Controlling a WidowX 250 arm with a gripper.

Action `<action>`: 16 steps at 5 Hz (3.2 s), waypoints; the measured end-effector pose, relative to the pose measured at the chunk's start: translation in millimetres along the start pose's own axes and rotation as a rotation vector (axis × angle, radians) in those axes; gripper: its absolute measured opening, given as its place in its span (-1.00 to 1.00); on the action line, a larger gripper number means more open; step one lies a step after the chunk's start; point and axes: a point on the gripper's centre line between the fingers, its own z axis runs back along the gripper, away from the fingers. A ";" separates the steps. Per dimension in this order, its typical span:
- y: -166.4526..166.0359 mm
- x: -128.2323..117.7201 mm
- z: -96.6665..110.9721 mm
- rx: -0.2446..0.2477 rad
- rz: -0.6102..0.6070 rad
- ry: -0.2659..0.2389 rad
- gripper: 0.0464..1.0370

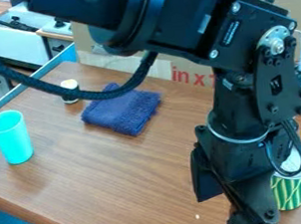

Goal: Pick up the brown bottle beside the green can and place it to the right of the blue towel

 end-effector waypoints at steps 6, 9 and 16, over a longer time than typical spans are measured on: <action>98.7 -4.4 94.1 0.156 0.261 -0.203 -0.42; 166.6 32.3 36.6 0.138 0.411 -0.125 -0.42; 184.3 68.4 -24.3 -0.023 0.744 0.014 0.35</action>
